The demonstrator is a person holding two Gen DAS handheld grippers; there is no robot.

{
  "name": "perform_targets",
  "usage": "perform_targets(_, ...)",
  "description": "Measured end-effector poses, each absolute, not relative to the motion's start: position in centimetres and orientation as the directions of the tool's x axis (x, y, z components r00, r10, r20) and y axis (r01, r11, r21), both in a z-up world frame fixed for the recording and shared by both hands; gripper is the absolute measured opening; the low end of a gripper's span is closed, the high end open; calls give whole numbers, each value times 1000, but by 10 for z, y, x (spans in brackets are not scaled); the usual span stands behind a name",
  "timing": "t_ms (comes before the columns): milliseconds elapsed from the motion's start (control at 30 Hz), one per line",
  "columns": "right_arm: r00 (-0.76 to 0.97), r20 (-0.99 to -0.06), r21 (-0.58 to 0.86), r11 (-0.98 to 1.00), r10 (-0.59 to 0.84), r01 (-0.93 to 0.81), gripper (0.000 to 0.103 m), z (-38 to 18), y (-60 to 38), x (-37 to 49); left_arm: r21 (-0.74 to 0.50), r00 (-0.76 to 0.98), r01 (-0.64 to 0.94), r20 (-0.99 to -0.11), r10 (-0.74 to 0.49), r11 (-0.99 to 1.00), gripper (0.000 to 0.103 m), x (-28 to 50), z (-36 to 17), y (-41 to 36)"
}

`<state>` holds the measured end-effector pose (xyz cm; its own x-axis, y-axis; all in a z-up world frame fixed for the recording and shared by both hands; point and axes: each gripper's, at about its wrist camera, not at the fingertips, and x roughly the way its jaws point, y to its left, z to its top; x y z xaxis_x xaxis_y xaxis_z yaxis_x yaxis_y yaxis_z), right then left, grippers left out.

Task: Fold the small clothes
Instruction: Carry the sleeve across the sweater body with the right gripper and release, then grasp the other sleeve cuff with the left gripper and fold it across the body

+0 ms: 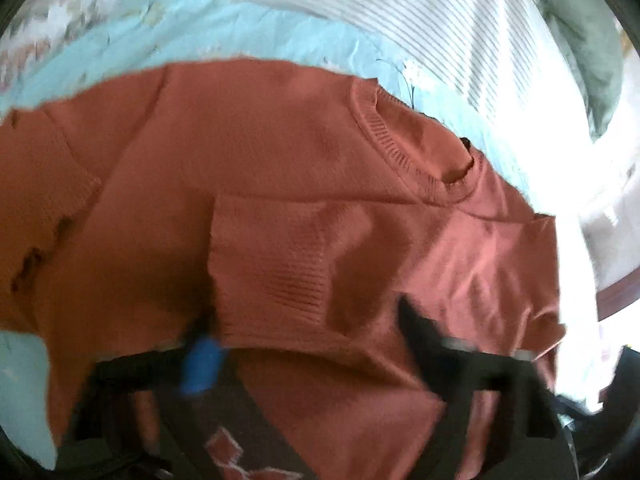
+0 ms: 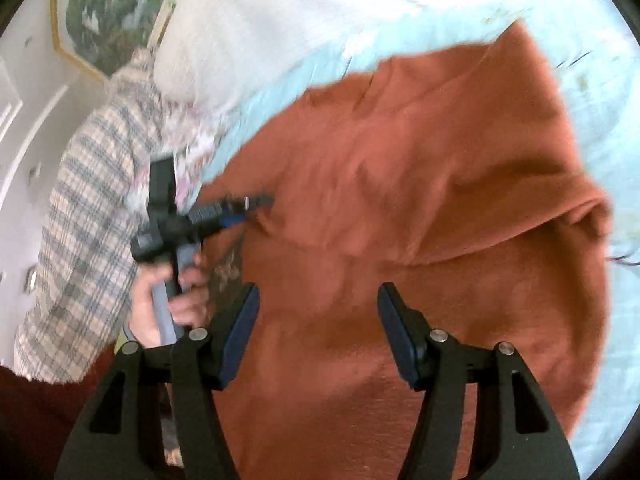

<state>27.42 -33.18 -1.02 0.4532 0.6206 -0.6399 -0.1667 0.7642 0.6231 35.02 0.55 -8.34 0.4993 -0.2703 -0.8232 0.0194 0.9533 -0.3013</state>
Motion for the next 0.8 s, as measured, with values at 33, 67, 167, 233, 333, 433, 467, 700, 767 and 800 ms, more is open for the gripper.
perform_targets(33, 476, -640, 616, 773, 603, -151, 62, -6, -333, 274, -268, 505, 36, -827, -248, 963, 20, 349, -85, 5)
perform_targets(67, 496, -642, 609, 782, 585, -133, 62, -3, -338, 274, -260, 507, 47, -826, -247, 964, 9, 349, -86, 5)
perform_targets(167, 572, -642, 590, 805, 510, -55, 62, 3, -367, 271, -281, 585, 66, -766, -266, 957, 5, 340, -63, 24)
perform_targets(233, 595, -659, 572, 821, 460, -2, 63, 0, -381, 275, -211, 668, 41, -721, -184, 977, 5, 336, -48, 41)
perform_targets(333, 598, -698, 542, 837, 394, 81, 63, -10, -395, 292, -231, 641, 26, -742, -194, 973, 5, 347, -58, 60)
perform_targets(433, 598, -709, 524, 847, 373, 93, 63, -14, -400, 311, -216, 629, 39, -753, -192, 976, 6, 347, -68, 62)
perform_targets(467, 593, -716, 516, 851, 368, 95, 63, -17, -400, 320, -211, 630, 41, -753, -189, 977, 6, 346, -69, 62)
perform_targets(700, 511, -791, 458, 880, 337, 127, 54, -48, -397, 368, -208, 639, 38, -747, -184, 977, 6, 344, -72, 61)
perform_targets(767, 503, -802, 432, 894, 322, 119, 11, -49, -396, 369, -206, 643, 40, -744, -183, 978, 6, 343, -70, 61)
perform_targets(800, 521, -793, 432, 894, 315, 118, 11, -45, -398, 367, -206, 643, 41, -743, -183, 978, 6, 342, -70, 61)
